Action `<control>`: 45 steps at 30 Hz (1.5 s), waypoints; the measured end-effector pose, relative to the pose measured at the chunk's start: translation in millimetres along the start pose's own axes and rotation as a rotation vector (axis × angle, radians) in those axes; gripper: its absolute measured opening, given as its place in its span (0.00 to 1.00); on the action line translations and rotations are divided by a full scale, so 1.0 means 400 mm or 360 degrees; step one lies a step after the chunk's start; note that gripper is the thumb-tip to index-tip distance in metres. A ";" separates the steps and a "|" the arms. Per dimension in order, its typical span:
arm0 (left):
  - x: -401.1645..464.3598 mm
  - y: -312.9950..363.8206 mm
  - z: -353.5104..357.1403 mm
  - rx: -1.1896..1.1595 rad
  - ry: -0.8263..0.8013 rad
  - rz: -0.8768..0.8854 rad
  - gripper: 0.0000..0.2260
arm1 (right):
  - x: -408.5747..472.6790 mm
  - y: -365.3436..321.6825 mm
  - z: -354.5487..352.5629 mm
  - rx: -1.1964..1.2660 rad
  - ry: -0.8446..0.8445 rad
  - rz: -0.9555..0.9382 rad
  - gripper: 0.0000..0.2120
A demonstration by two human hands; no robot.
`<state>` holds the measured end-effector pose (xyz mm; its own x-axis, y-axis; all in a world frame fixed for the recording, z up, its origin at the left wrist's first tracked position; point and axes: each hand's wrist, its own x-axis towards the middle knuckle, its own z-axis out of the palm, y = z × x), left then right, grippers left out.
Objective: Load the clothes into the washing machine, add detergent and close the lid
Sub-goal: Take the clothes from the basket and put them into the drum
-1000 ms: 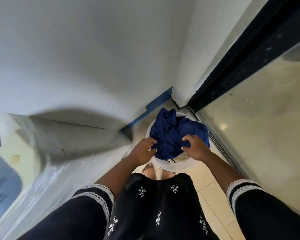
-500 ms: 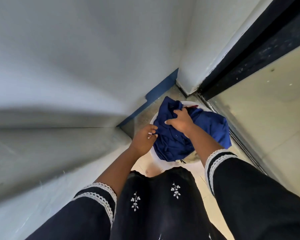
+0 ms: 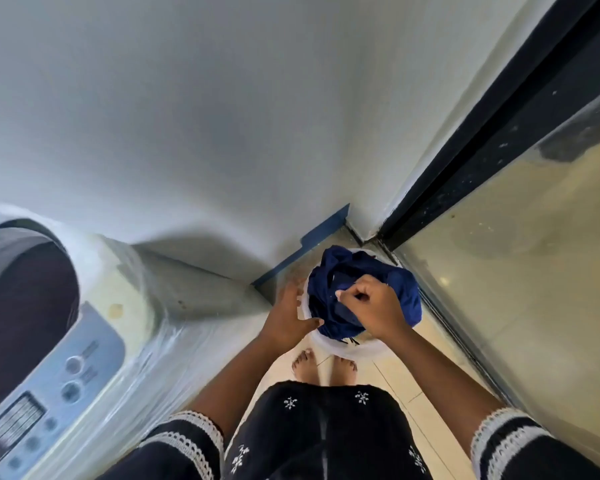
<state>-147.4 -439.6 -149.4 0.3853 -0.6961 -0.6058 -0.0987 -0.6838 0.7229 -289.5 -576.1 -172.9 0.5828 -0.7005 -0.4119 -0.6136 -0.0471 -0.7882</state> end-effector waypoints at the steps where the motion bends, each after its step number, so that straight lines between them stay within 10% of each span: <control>1: -0.023 0.023 -0.013 0.0031 -0.0002 0.0030 0.40 | -0.026 -0.051 -0.032 0.0094 0.0013 -0.0071 0.10; 9: -0.204 0.194 -0.043 0.0002 0.0117 0.0377 0.48 | -0.248 -0.481 -0.242 0.0514 -0.0302 -0.0559 0.13; 14: -0.281 0.306 -0.062 -0.0157 0.0429 0.0472 0.12 | -0.309 -0.583 -0.288 0.0661 -0.0515 -0.0727 0.04; 23: -0.389 0.348 -0.114 -0.1464 0.0375 0.0333 0.08 | -0.300 -0.413 -0.219 0.0021 -0.0673 -0.0649 0.57; 28: -0.396 0.291 -0.129 -0.1478 0.0514 0.0143 0.17 | -0.303 -0.403 -0.177 -0.0183 -0.0598 -0.0596 0.35; 32: -0.408 0.206 -0.140 -0.0517 0.0900 0.0050 0.47 | -0.295 -0.414 -0.185 -0.1108 -0.0499 -0.0692 0.18; 36: -0.426 0.189 -0.107 0.0089 0.0465 0.0512 0.51 | -0.331 -0.499 -0.171 -0.1760 -0.0486 -0.0949 0.10; 40: -0.444 0.225 -0.051 -0.0452 0.0279 0.0496 0.32 | -0.383 -0.594 -0.156 -0.1413 -0.0383 -0.1205 0.14; 45: -0.470 0.234 -0.068 -0.1250 0.0464 0.0617 0.18 | -0.357 -0.594 -0.215 0.0232 -0.0572 -0.0902 0.25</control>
<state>-204.3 -367.0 41.2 0.6817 -0.6898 -0.2438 0.3409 0.0046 0.9401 -272.6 -526.2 112.5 0.9488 -0.3149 -0.0237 -0.0981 -0.2225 -0.9700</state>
